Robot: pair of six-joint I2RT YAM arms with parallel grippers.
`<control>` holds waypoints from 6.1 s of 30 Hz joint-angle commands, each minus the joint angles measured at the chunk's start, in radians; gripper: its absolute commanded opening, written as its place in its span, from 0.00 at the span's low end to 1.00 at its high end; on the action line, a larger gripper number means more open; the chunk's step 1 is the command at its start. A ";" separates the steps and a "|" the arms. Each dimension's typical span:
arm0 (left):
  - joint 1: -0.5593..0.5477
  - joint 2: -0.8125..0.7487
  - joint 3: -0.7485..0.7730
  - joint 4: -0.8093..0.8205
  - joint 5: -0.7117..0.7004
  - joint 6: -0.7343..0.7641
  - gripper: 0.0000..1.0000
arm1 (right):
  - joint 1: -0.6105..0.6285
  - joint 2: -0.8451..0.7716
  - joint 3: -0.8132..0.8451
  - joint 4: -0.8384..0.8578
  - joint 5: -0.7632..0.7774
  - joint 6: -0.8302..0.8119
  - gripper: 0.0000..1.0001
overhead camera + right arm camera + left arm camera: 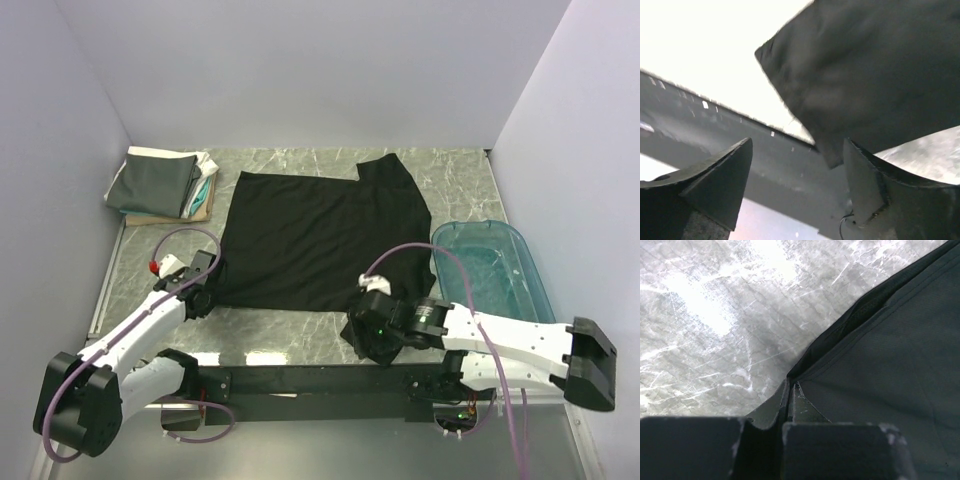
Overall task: Fold and stack the t-shirts
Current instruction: Fold the tshirt
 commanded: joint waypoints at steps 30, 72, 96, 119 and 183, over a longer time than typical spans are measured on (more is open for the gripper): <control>0.006 -0.063 -0.030 -0.049 0.007 -0.076 0.01 | 0.149 0.202 -0.018 -0.067 0.088 0.130 0.00; 0.006 0.029 0.288 0.012 -0.058 -0.061 0.01 | -0.395 0.058 0.316 -0.153 0.057 -0.271 0.00; 0.127 0.485 0.562 0.164 -0.023 0.093 0.01 | -0.717 0.466 0.644 -0.007 -0.015 -0.508 0.00; 0.133 0.605 0.690 0.151 0.112 0.269 1.00 | -0.765 0.813 0.903 0.088 0.048 -0.539 0.80; 0.113 0.566 0.314 0.277 0.173 0.286 0.99 | -0.809 0.440 0.065 0.424 -0.092 -0.207 0.90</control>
